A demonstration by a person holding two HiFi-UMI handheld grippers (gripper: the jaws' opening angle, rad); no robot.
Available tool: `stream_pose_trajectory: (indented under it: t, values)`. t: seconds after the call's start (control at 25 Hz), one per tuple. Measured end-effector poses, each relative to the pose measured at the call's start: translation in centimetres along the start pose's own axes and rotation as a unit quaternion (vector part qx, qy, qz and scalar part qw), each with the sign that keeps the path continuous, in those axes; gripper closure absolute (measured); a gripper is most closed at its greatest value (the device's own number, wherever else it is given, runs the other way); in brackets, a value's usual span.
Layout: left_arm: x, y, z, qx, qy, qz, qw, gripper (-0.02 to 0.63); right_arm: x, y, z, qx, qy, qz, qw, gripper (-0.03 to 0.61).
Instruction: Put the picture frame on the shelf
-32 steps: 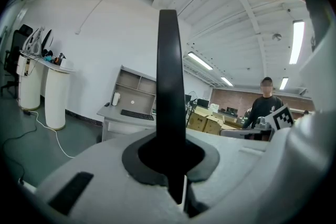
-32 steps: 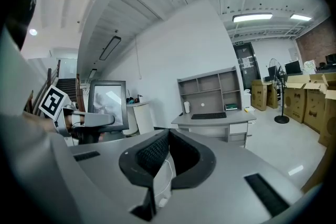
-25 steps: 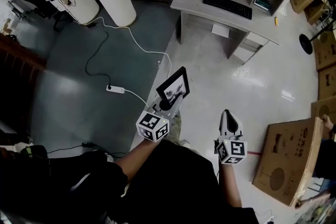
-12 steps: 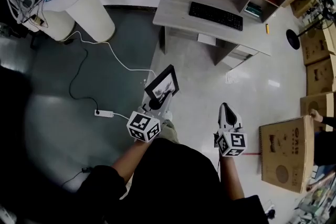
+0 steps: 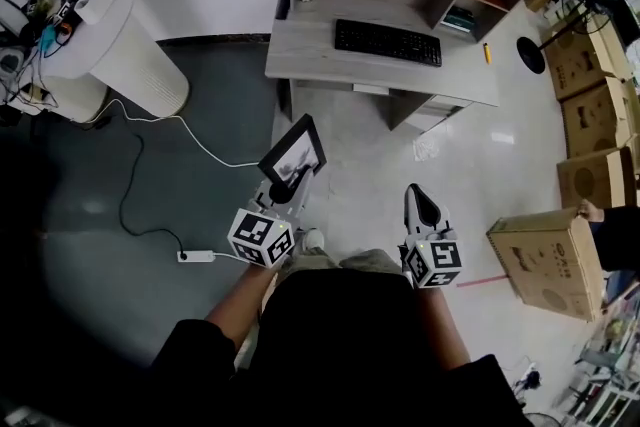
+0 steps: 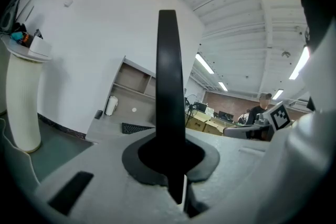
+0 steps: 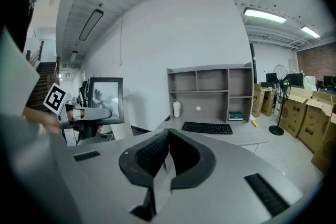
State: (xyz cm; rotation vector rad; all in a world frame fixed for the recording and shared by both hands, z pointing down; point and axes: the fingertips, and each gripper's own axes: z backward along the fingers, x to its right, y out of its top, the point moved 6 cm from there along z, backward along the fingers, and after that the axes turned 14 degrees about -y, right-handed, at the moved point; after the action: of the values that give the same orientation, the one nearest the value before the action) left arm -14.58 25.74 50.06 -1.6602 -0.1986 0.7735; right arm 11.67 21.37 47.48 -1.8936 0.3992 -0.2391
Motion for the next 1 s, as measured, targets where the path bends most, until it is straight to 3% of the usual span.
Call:
stream_pose_trajectory:
  t: [0.52, 0.72, 1.0]
  values:
    - [-3.2, -0.2, -5.2, -0.009, -0.004, 0.013, 0.9999, 0.589, 1.0, 0.9, -7.2, 0.016, 0.027, -0.005, 1.000, 0.566]
    - [-5.7, 1.4, -10.6, -0.036, -0.033, 0.022, 0.9986, 0.589, 2.6, 3.5, -13.4, 0.032, 0.047, -0.022, 0.998, 0.566]
    - [-9.5, 5.3, -19.7, -0.051, -0.027, 0.006, 0.9983, 0.589, 7.7, 7.6, -21.7, 0.041, 0.055, -0.019, 0.997, 0.566]
